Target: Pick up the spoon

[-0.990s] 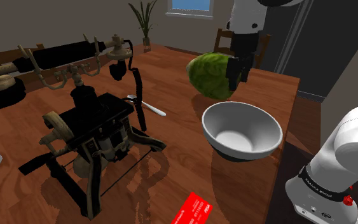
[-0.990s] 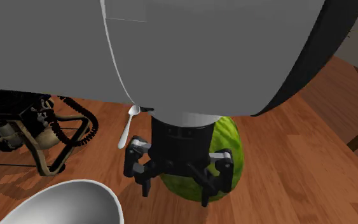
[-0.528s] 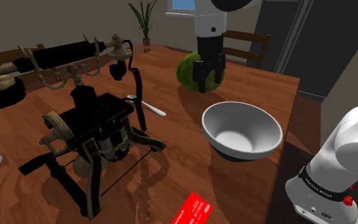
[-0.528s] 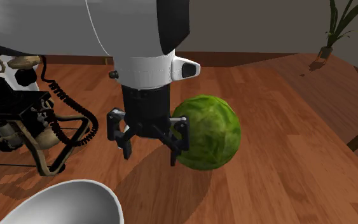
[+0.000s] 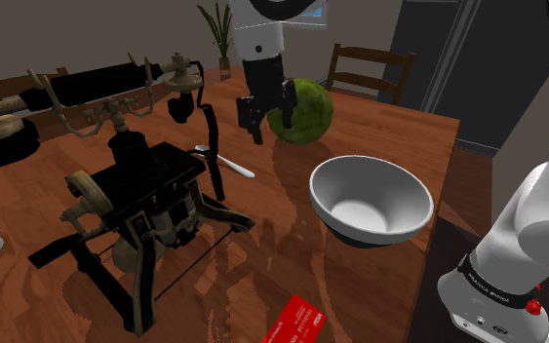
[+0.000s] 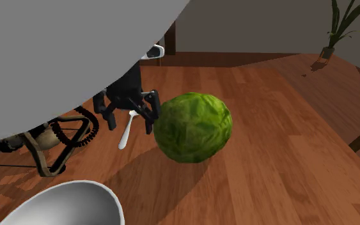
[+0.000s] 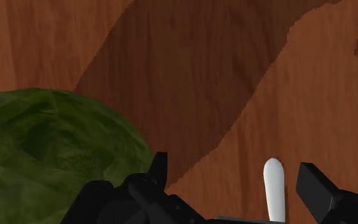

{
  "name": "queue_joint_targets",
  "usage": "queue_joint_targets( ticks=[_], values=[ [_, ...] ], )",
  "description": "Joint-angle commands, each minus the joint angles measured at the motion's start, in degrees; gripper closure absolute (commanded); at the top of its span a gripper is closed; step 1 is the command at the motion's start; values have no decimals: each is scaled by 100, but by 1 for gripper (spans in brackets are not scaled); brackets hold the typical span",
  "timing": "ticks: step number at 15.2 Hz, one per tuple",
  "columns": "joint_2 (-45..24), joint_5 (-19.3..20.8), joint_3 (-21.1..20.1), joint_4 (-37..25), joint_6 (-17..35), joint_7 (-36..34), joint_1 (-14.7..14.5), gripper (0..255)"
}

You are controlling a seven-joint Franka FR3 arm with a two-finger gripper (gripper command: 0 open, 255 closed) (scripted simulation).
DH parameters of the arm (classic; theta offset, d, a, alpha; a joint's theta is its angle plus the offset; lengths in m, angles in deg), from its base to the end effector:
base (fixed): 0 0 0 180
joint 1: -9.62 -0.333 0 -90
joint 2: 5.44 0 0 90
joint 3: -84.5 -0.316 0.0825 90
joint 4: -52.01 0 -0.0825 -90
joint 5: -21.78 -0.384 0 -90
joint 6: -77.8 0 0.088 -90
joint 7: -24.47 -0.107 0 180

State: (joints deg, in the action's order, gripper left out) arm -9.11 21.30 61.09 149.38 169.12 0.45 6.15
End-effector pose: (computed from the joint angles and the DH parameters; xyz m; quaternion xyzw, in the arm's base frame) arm 0.5042 0.2504 0.5331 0.9962 0.0251 -0.0814 0.0200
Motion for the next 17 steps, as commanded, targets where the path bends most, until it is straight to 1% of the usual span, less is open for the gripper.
queue_joint_targets(
  ticks=[1,5,9,14,17],
  values=[
    [-673,281,-35,-579,-187,-320,-88,0],
    [-1939,787,-80,-2132,-723,-834,-526,0],
    [-3392,1258,47,-4257,-1573,-1113,-1180,0],
    [-3265,1219,40,-3645,-1098,-1135,-1069,0],
    [-3231,1211,41,-3384,-876,-1145,-1026,0]
  ],
)
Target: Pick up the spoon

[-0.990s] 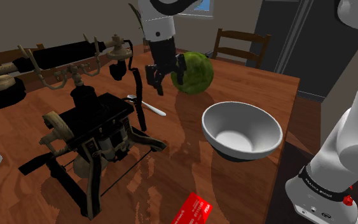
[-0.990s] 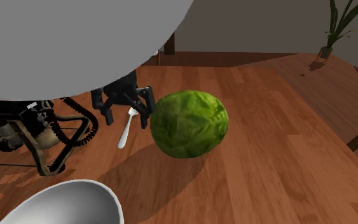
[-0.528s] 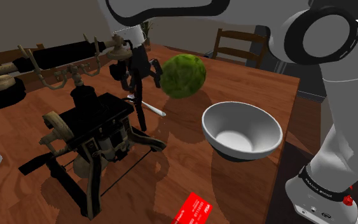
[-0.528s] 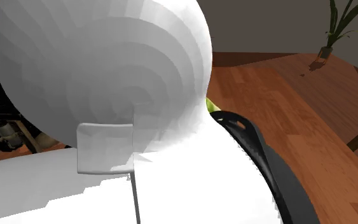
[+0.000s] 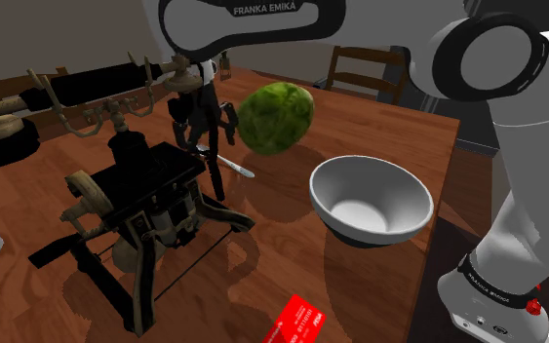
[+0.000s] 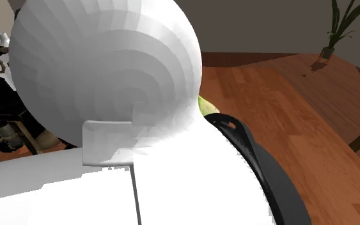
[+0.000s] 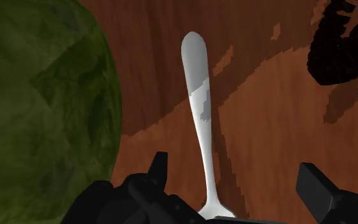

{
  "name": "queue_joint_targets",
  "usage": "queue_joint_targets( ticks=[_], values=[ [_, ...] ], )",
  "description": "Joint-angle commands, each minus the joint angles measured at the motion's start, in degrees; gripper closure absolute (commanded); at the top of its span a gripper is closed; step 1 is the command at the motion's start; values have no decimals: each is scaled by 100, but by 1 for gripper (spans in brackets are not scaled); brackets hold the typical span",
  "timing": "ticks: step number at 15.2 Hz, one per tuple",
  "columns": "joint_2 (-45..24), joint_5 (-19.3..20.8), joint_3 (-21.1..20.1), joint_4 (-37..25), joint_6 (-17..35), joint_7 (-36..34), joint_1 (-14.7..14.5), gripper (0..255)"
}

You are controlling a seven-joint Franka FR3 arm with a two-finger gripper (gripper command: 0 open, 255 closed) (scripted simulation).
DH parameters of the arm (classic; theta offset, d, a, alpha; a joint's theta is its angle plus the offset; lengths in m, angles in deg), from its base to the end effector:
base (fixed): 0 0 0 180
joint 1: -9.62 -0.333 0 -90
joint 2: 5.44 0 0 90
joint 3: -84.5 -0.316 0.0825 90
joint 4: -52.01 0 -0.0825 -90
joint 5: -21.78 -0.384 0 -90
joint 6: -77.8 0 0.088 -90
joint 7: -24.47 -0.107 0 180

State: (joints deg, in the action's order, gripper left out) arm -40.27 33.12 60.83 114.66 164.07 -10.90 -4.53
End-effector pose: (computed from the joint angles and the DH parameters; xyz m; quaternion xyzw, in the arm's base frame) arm 0.6122 0.3438 0.4765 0.9969 -0.0023 -0.0722 0.0300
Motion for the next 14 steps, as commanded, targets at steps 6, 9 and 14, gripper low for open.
queue_joint_targets(
  ticks=[6,9,14],
  values=[
    [97,-33,35,486,-191,-76,76,255],
    [77,-28,37,452,-206,-76,68,255],
    [-156,34,78,-219,-630,4,-15,255]
  ],
)
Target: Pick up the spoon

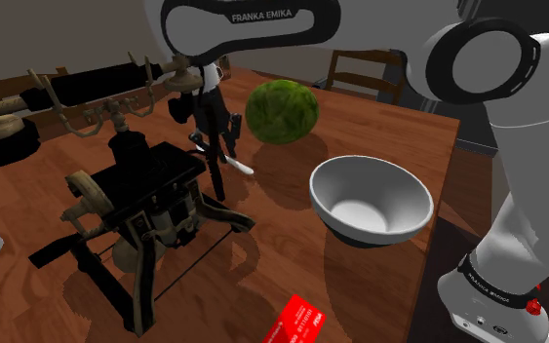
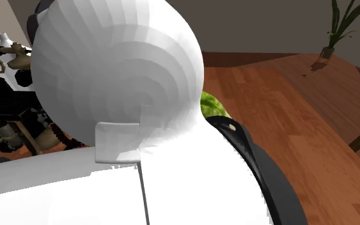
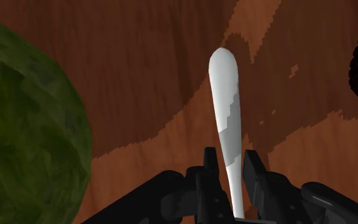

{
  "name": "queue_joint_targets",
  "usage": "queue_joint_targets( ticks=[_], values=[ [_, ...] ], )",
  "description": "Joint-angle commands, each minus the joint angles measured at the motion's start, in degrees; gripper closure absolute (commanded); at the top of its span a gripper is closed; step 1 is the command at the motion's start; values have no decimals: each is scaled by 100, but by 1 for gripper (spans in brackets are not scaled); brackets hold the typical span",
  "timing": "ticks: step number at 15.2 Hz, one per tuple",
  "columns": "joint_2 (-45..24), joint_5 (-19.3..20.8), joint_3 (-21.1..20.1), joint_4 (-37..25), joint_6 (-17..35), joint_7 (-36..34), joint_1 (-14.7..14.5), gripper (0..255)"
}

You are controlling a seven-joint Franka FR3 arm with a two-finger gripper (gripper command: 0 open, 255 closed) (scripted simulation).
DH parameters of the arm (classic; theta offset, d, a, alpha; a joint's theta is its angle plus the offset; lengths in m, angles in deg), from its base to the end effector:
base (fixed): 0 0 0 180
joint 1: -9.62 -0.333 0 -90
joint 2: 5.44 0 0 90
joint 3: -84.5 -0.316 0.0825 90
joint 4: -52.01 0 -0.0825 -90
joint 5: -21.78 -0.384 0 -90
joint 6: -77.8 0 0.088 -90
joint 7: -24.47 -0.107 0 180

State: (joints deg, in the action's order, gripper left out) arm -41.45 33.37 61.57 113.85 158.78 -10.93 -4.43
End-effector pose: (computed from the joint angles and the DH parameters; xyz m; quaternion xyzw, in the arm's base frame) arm 0.6113 0.3307 0.4616 0.9918 -0.0096 -0.1122 0.0598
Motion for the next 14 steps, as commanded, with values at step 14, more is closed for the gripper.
queue_joint_targets(
  ticks=[14],
  values=[
    [-684,189,99,-2266,-1532,111,-484,255]
  ],
)
